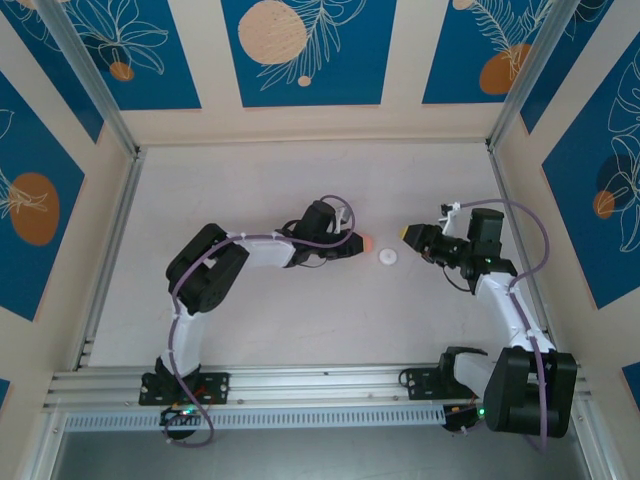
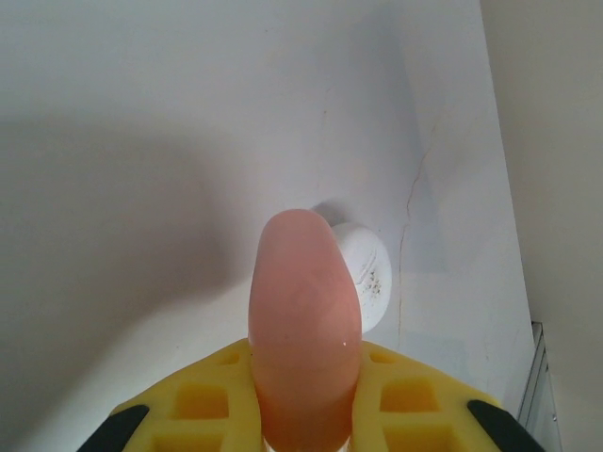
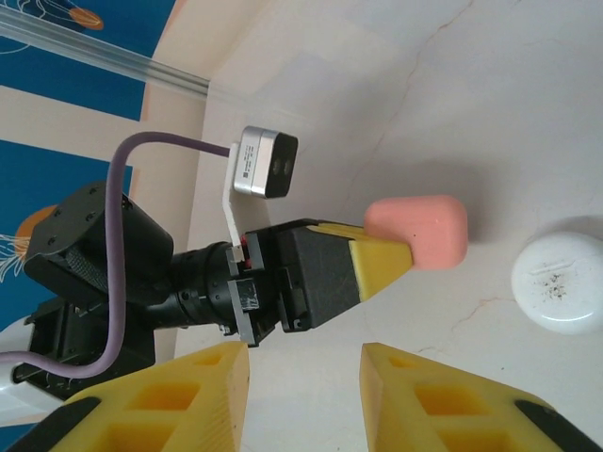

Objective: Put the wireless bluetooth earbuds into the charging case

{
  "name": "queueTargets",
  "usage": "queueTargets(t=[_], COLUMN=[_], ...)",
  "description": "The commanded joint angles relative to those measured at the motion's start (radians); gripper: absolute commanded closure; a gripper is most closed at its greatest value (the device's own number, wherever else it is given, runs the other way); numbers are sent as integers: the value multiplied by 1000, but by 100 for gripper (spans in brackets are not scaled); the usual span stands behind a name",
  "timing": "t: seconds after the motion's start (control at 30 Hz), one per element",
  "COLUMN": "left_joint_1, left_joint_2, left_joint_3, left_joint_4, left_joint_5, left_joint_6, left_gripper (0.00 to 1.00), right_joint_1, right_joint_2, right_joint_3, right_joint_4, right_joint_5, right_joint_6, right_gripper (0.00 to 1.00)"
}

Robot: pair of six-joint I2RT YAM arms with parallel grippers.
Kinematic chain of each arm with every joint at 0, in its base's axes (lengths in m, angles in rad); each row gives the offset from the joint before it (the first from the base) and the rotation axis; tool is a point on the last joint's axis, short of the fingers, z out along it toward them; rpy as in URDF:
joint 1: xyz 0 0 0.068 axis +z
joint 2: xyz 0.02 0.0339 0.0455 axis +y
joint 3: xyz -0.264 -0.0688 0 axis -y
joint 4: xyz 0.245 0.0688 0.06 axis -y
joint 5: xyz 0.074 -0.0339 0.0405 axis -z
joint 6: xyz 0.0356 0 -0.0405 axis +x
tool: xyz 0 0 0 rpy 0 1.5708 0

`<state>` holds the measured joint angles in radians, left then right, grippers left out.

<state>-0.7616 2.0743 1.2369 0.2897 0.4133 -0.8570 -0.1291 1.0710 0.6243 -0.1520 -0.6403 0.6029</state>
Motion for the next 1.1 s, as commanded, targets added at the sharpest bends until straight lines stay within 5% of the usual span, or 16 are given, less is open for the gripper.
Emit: queueTargets(t=[0.0,0.87,1.07], left_joint_1=[-12,-27,-26], left_joint_2=[5,-70,-93], left_joint_3=[0,-88,-88], left_joint_4=[-6,-70,-131], left_joint_5=[2,-13,-38], left_joint_6=[-60,-112,-90], left_gripper=[87,84,71], right_joint_1=[-16,-24,-26], right_joint_2=[13,-7,-21], right_joint_3=[-14,-51,-52], right_joint_4=[9,16,10], right_joint_5=[-53,-75,-71], right_joint_6=[-11,-5,-6], right_gripper=[63,63,64])
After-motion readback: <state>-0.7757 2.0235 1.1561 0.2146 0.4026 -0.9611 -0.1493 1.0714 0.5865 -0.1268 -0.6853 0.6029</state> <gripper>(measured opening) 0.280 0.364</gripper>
